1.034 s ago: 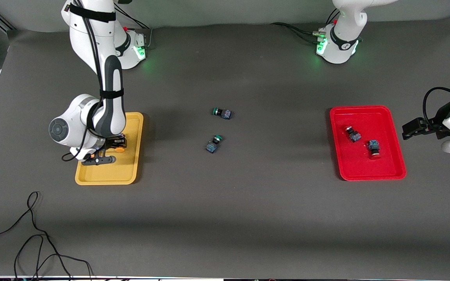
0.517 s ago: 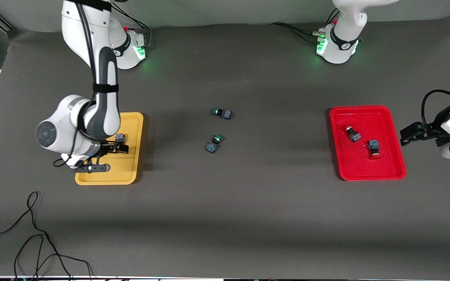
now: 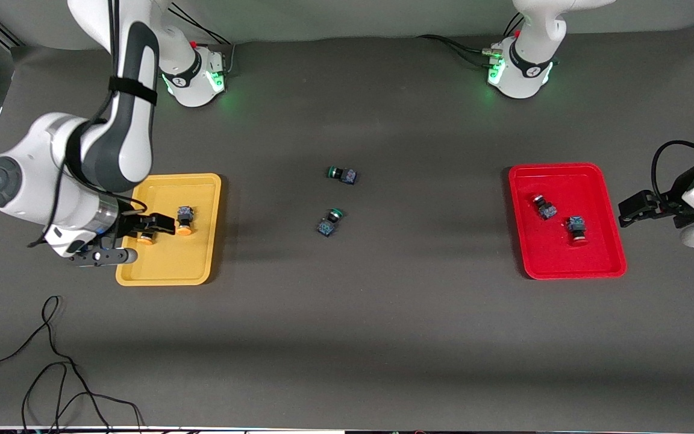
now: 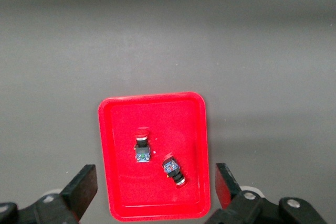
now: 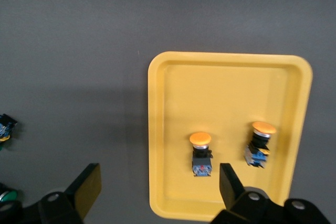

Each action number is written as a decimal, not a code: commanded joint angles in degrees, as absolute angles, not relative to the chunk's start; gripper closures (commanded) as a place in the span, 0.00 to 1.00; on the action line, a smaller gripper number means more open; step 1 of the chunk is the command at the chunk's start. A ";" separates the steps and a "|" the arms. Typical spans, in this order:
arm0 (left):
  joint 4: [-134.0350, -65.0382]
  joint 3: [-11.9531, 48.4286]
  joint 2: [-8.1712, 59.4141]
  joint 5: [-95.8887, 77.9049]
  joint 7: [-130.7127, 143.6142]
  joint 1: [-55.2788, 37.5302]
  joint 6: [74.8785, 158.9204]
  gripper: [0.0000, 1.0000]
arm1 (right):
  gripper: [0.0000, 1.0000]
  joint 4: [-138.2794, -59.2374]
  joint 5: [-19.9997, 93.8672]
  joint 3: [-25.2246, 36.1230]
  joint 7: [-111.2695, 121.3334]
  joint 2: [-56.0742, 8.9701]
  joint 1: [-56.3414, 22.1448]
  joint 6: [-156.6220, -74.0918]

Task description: Place red and yellow buttons in trays

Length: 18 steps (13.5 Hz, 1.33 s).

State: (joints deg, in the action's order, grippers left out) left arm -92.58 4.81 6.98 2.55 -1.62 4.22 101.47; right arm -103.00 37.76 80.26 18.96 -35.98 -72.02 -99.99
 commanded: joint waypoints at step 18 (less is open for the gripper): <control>-99.14 -0.62 -2.90 2.64 4.39 -2.90 97.20 0.00 | 0.00 -97.83 1.85 5.62 -4.22 3.08 -2.29 -91.41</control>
State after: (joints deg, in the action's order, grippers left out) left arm -98.54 0.37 -2.30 2.93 3.45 -1.79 96.48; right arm -98.07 3.58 6.73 -3.43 1.68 -3.07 -92.10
